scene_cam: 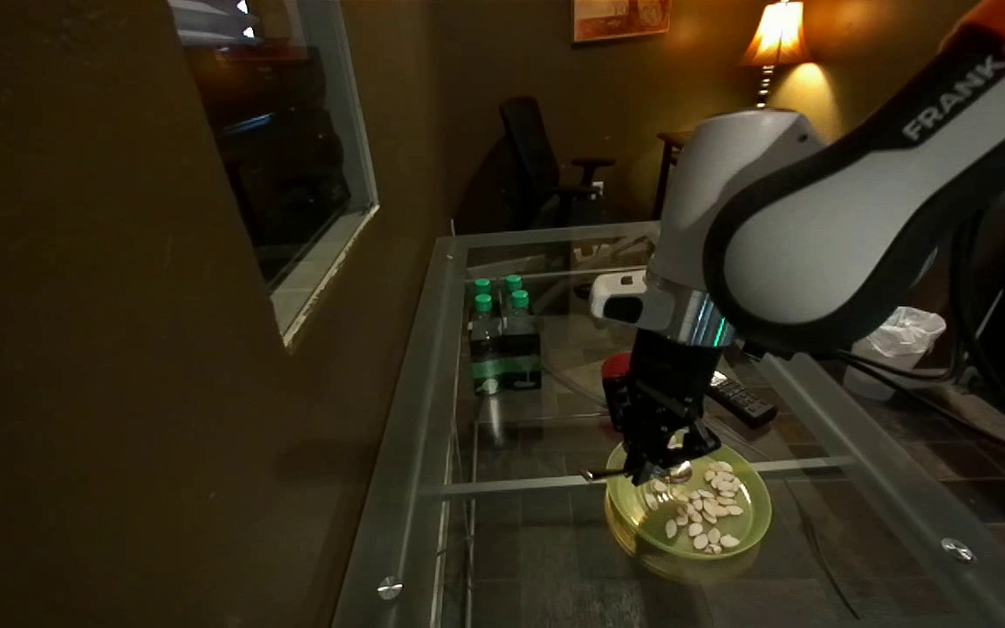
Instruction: Pick up the spoon and scoop some of the contents from the green plate and pour them in the red bowl
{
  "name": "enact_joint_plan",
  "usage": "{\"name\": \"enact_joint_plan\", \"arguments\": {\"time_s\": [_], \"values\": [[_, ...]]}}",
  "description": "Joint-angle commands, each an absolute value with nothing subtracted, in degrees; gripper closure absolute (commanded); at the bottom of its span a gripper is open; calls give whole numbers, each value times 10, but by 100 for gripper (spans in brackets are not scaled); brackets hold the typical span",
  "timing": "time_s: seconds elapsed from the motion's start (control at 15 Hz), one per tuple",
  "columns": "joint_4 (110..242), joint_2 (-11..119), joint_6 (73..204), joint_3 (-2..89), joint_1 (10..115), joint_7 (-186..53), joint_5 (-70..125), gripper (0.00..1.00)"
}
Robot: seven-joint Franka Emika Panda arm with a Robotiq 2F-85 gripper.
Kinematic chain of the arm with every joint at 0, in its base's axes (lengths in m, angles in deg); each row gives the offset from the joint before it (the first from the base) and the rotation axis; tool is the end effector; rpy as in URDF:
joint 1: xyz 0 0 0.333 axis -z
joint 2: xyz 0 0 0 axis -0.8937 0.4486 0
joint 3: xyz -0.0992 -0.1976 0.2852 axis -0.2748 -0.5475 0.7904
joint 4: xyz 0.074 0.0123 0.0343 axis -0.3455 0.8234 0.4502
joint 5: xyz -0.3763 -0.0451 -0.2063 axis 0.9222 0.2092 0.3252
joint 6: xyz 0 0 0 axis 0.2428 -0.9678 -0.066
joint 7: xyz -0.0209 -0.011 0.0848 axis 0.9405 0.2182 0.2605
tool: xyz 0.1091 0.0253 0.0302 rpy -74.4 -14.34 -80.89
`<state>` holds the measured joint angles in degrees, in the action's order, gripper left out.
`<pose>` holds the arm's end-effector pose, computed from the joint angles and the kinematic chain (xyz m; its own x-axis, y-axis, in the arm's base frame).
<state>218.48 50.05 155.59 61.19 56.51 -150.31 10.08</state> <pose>0.5191 0.1918 0.2514 0.0489 0.9800 0.1929 0.9982 -0.0544 0.0235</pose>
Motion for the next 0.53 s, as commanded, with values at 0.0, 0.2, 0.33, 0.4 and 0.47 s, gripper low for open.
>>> {"name": "enact_joint_plan", "arguments": {"time_s": [0.0,0.2,0.33,0.4,0.47], "values": [[2150,551,1562,599,558,-1436,169,98],[2131,573,1548,595,557,-1402,214,98],[2119,587,1532,590,553,-1378,247,98],[2115,593,1526,585,551,-1364,266,98],[2110,598,1519,582,549,-1349,282,98]]}}
